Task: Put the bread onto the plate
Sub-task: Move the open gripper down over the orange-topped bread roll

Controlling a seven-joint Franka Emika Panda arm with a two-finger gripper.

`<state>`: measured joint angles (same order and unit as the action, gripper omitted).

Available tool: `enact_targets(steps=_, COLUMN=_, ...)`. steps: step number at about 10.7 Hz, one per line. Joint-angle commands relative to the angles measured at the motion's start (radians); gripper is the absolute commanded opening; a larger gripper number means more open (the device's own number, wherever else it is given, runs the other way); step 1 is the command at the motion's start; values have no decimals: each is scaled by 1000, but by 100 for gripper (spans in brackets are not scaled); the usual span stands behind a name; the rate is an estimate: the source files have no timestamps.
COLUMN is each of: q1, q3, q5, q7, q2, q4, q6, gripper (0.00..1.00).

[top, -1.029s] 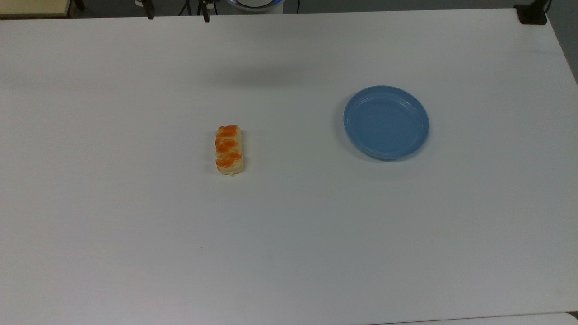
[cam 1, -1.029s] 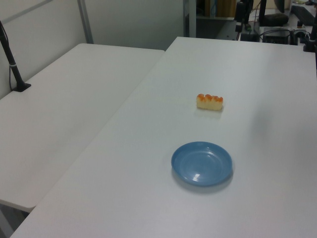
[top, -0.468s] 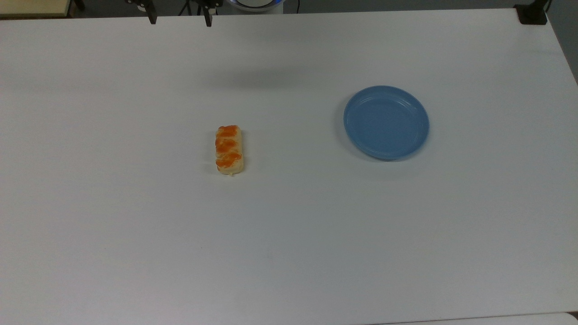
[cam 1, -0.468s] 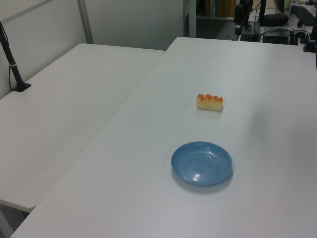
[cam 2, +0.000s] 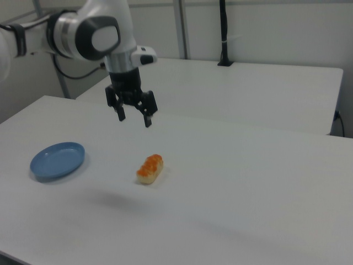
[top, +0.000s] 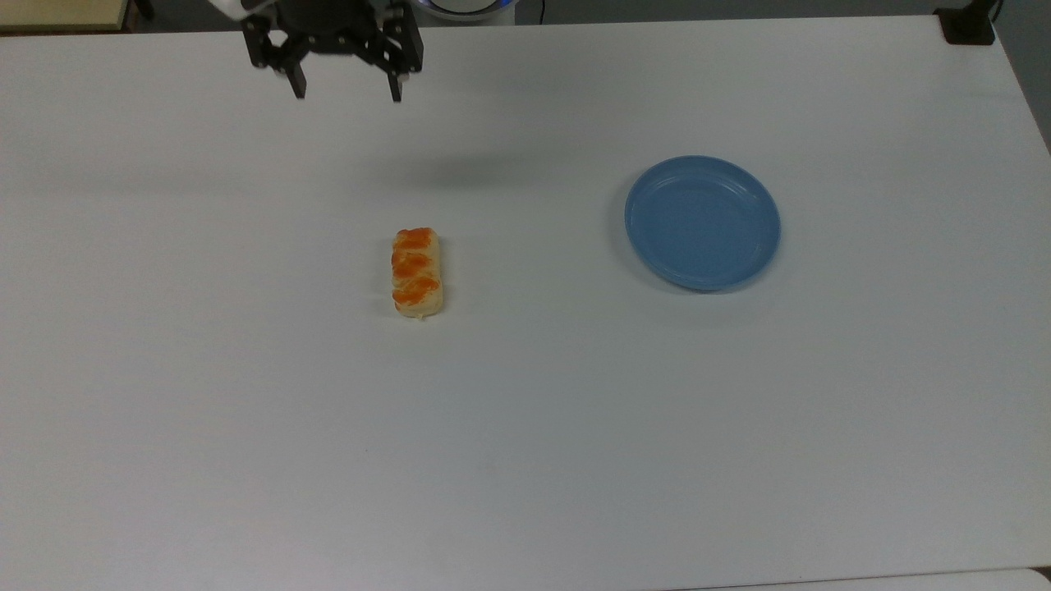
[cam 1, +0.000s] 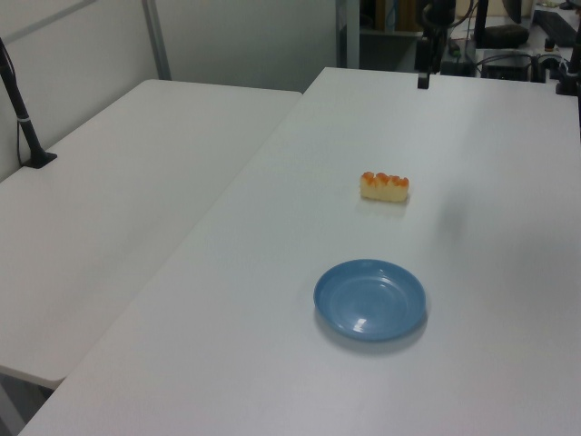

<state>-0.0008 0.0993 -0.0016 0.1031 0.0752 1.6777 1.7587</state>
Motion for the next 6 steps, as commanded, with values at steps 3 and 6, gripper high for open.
enact_targets(steps=3, q1=70, q3=10, q5=14, q7=17, q2=93, q4=193, q6=393, gripper=100)
enact_targets(steps=6, q1=87, q3=10, q5=14, q7=12, q2=162, q4=195, q6=453, gripper=100)
